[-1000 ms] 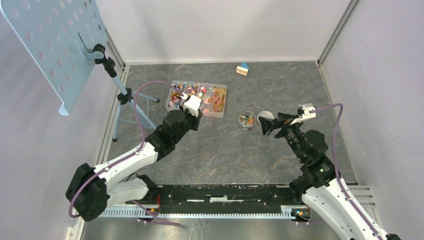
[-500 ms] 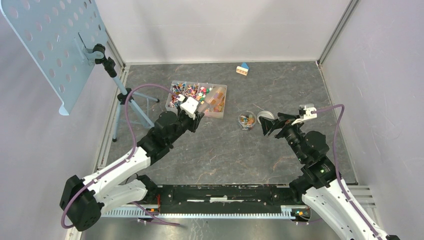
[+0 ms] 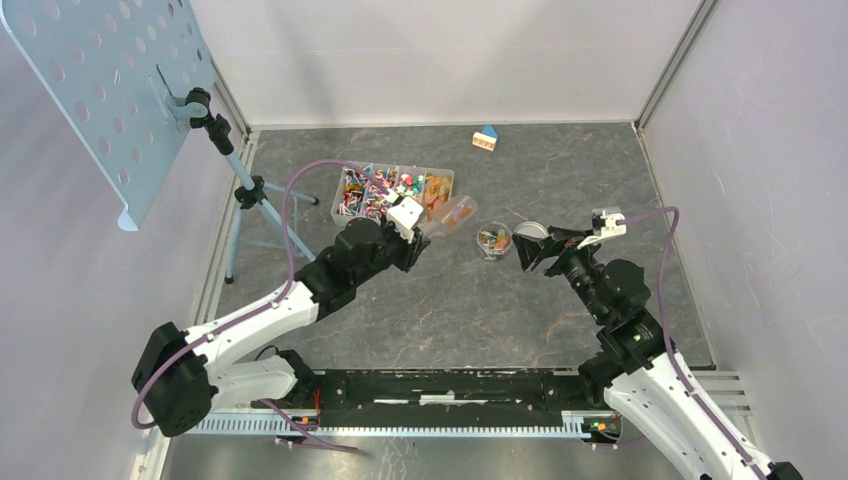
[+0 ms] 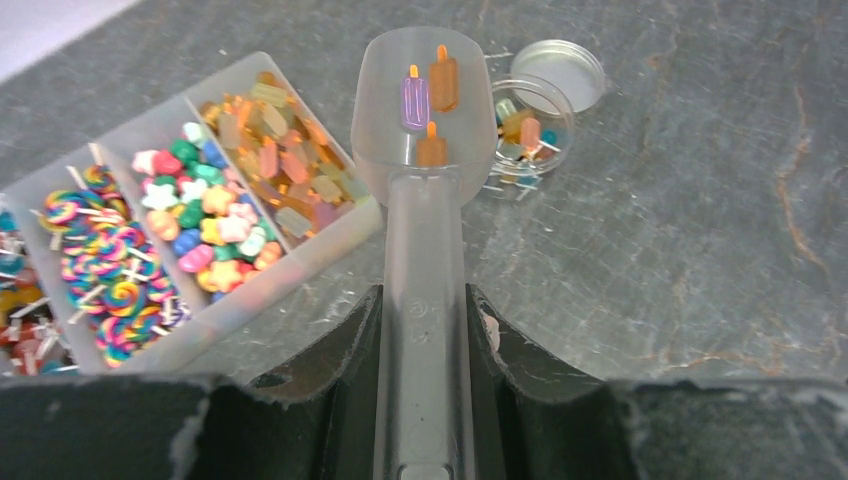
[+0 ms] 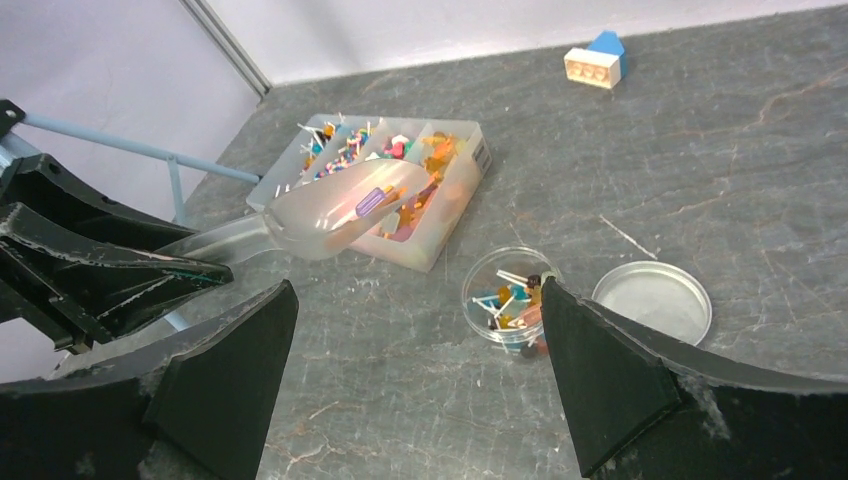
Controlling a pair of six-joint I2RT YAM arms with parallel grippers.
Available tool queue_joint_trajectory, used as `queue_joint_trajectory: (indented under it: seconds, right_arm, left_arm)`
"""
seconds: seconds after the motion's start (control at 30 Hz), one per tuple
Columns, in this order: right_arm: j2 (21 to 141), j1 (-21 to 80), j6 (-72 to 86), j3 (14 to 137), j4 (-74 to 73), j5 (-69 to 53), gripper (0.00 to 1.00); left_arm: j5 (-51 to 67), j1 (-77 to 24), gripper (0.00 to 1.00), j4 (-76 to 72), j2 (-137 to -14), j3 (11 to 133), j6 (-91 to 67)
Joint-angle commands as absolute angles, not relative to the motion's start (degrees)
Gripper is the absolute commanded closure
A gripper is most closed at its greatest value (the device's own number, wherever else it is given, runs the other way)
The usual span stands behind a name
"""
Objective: Pack the candies
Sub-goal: Place the fake candies in the packing bottle.
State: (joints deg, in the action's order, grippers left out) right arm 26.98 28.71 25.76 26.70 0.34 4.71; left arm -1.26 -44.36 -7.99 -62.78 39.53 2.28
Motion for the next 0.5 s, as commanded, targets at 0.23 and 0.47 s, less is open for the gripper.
queue_joint_trajectory:
  seconds: [0.23,0.47]
  right_arm:
    - [35.5,28.63,27.95,22.83,12.99,0.53,0.38]
    - [43.59,28.59,28.66,23.82,18.77,-3.03,0.81]
  left_arm:
    - [-0.97,-49.04,0.98,-3.95,-69.14,48.08,-4.33]
    - [-1.71,-50.3,0.98,0.56,-71.21,51.14,-5.69]
